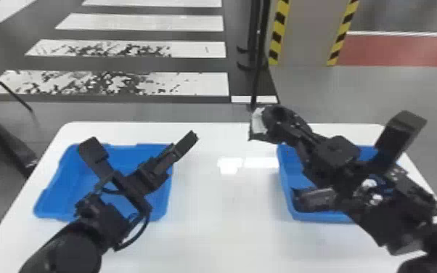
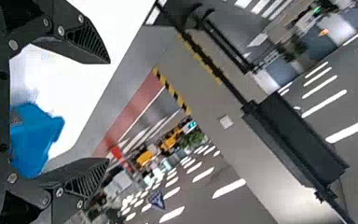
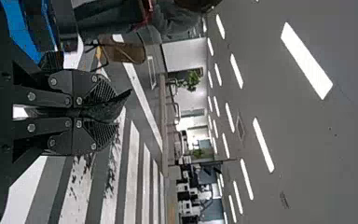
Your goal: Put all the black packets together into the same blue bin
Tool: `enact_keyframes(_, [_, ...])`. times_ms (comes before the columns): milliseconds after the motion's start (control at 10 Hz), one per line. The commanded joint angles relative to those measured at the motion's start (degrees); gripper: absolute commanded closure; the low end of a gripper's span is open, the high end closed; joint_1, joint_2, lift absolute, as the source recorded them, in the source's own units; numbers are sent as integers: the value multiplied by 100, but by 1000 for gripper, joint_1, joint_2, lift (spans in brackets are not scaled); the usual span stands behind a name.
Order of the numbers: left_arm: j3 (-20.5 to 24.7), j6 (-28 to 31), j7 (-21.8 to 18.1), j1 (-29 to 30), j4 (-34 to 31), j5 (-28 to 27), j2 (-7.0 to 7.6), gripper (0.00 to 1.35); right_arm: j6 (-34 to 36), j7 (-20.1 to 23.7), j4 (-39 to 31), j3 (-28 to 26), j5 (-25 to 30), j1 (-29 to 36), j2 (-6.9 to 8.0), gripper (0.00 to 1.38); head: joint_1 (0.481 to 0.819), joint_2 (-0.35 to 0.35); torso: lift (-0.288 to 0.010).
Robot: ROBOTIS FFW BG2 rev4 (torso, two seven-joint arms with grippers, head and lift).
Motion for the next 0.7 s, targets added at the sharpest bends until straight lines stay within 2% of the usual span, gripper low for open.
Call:
enact_keyframes(0, [18, -549, -14, 226, 10, -253, -11, 82, 35, 0, -53, -526, 289, 119, 9, 1161, 695, 6, -110])
enact_keyframes(200, [-85, -1435, -120, 550, -60, -470, -20, 91, 302, 0, -25, -1337, 1089, 273, 62, 1161, 695, -36, -110])
enact_keyframes(300, [-85, -1604, -120, 761, -257, -733, -37, 93, 400, 0, 172, -1680, 1283, 301, 71, 1161, 695, -53, -110])
enact_keyframes(400, [-74, -1688, -111, 958, -426, -996, -46, 96, 569, 26, 495, -1942, 1455, 273, 53, 1148, 695, -101, -110])
enact_keyframes(500, [-74, -1758, -102, 1014, -440, -1190, -64, 96, 710, 62, 819, -1965, 1500, 217, -17, 1075, 695, -147, -110])
enact_keyframes(600, [-74, -1815, -102, 1042, -440, -1338, -64, 96, 738, 158, 1072, -1965, 1569, 161, -61, 886, 695, -179, -110])
